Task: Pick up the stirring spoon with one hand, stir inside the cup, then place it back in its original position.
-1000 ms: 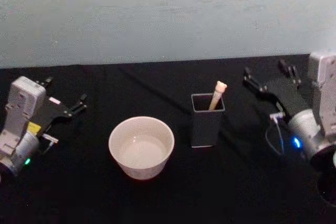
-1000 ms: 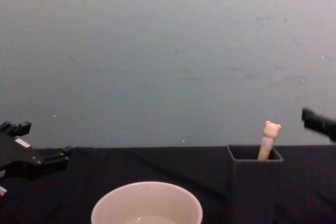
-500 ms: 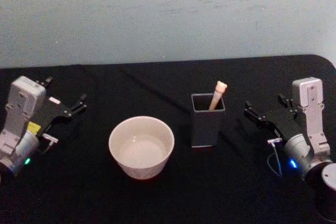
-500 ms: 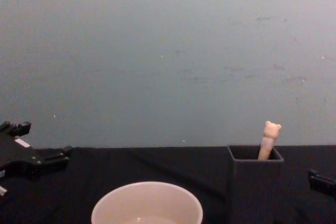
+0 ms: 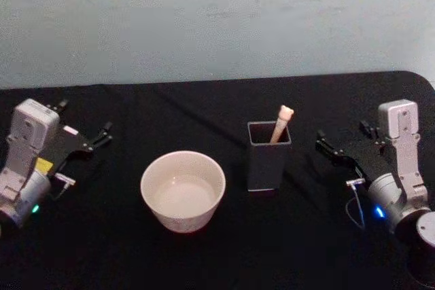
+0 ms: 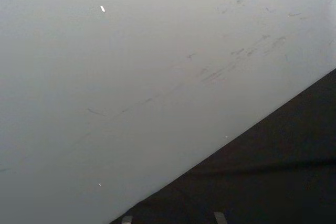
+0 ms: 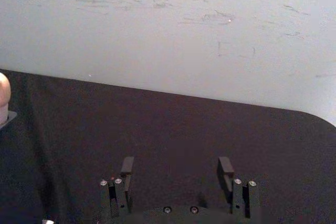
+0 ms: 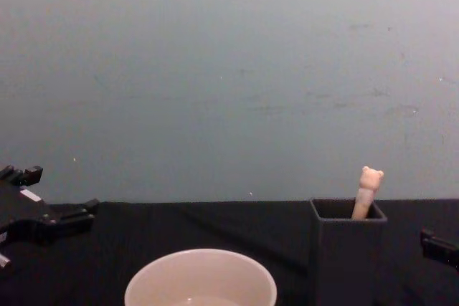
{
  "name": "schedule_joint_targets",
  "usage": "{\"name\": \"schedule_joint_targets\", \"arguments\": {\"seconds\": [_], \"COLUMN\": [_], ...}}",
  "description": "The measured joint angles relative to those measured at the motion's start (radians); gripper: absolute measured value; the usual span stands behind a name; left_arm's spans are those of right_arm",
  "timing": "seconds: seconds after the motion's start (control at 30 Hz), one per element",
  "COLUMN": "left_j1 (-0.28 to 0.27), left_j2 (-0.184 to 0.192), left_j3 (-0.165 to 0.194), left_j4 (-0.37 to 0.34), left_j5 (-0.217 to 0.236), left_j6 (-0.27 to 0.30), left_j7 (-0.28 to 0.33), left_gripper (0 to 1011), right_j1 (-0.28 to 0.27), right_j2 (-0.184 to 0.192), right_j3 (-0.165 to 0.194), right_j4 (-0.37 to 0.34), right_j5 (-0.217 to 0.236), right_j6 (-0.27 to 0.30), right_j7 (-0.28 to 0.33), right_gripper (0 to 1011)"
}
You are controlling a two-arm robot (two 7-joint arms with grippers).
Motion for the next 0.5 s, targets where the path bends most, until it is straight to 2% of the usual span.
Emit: {"name": "schedule_joint_targets", "arguments": {"seconds": [0.5], "left_j1": [0.000], "left_j2": [0.000], "left_j3": [0.000], "left_j4": [0.000], "left_j5": [0.000], "left_j6": [0.000], "left_j7": [0.000], "left_gripper": [1001], "right_j1": [-0.001], "right_j2": [0.001], "right_j3": [-0.001], "right_j4": [-0.003], "right_j5": [0.001], "right_j6": [-0.002], "right_j7": [-0.001], "right_gripper": [1003]}}
